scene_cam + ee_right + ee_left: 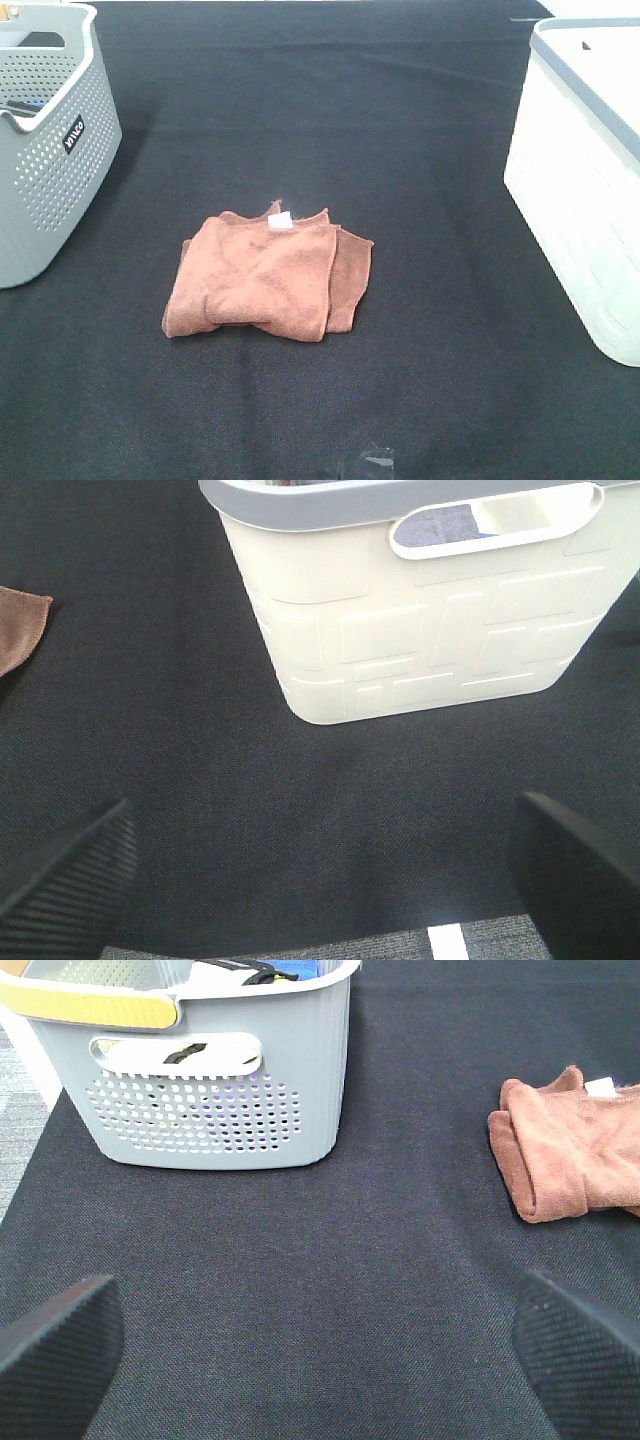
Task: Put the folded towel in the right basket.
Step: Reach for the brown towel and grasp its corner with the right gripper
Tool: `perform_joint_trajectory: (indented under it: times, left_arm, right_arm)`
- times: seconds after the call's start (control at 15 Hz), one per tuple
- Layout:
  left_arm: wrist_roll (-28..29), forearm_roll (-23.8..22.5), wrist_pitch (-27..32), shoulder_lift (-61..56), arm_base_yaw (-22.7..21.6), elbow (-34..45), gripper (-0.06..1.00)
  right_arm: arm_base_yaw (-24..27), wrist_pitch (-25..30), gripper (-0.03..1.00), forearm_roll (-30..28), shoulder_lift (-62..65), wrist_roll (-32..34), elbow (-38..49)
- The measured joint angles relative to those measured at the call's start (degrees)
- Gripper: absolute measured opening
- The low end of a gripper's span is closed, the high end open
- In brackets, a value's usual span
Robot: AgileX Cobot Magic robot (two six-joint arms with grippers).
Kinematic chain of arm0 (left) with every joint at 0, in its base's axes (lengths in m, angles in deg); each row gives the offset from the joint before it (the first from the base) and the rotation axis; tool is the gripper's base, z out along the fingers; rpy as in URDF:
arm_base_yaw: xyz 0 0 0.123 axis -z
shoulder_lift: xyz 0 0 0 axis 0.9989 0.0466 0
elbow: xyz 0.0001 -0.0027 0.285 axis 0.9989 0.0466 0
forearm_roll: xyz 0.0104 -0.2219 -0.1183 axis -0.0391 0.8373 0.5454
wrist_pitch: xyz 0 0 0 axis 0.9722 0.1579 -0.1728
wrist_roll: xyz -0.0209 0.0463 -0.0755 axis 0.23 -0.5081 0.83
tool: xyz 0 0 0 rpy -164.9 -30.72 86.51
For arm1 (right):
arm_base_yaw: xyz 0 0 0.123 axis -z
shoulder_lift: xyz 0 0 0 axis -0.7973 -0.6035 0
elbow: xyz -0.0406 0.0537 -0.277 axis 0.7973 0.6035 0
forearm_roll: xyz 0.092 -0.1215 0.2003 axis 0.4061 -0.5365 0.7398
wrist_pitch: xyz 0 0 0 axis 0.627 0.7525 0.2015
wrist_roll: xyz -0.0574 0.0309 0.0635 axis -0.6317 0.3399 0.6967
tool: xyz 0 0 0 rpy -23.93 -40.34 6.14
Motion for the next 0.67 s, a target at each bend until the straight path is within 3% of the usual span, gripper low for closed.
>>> perform_joint_trajectory:
  times: [0.67]
  left_arm:
    - [0.0, 0.0, 0.0, 0.0, 0.0, 0.0, 0.99]
  right_arm:
    - [0.0, 0.0, 0.97, 0.0, 0.0, 0.0, 0.0]
